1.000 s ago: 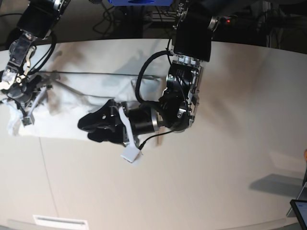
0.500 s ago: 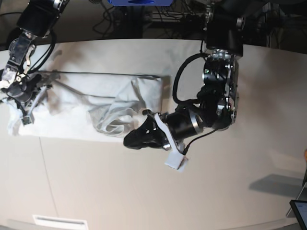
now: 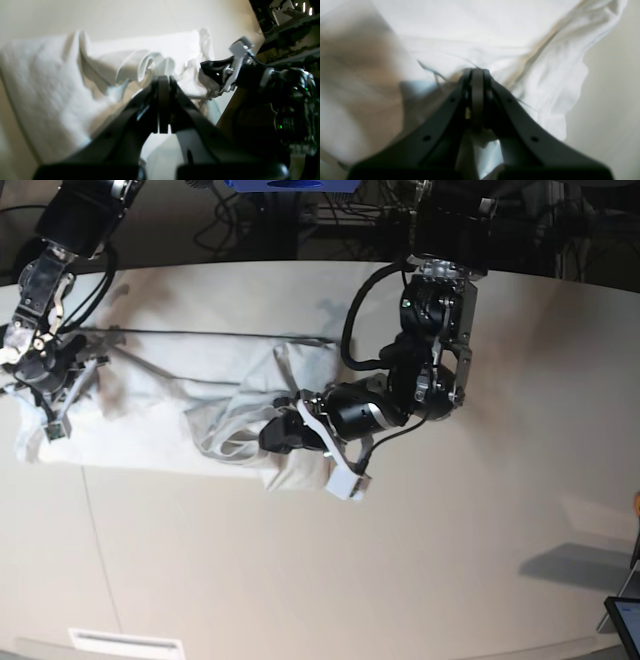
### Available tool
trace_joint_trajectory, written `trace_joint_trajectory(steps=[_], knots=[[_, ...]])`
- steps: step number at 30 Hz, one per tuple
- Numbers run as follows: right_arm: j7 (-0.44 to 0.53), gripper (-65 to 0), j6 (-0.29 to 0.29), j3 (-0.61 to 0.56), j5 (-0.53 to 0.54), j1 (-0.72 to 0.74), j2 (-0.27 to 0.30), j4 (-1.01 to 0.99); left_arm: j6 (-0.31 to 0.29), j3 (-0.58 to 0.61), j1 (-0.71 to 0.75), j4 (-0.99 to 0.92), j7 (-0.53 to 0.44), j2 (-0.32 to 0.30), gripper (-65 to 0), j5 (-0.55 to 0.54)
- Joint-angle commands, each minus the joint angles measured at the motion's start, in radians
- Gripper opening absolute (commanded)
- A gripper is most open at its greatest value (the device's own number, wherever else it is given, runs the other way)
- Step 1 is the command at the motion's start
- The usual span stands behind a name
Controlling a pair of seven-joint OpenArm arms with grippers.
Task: Fold the T-shirt properly
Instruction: 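Lower the folded end onto the shirt and open the left gripper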
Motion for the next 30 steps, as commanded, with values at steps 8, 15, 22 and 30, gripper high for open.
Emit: trace_joint_trajectory(steps=[8, 15, 22, 30], knots=[[-0.013, -64.0, 0.001, 0.002, -0.012, 0.007, 0.011, 0.012, -0.005, -0.003, -0.016, -0.07, -0.017, 0.067, -65.0, 0.087], [-0.016, -64.0, 0.001, -0.05, -0.012, 0.005, 0.017, 0.012, -0.005, 0.008, -0.004, 0.001, -0.016, 0.107, -65.0, 0.182], [-0.013, -64.0, 0.001, -0.081, -0.012, -0.004, 0.012, 0.012, 0.146, -0.002, -0.007, 0.085, -0.011, 0.1, -65.0, 0.182], [-0.013, -64.0, 0.001, -0.075, -0.012, -0.003, 0.012, 0.012, 0.161, -0.002, 0.016, 0.065, -0.011, 0.081, -65.0, 0.18]])
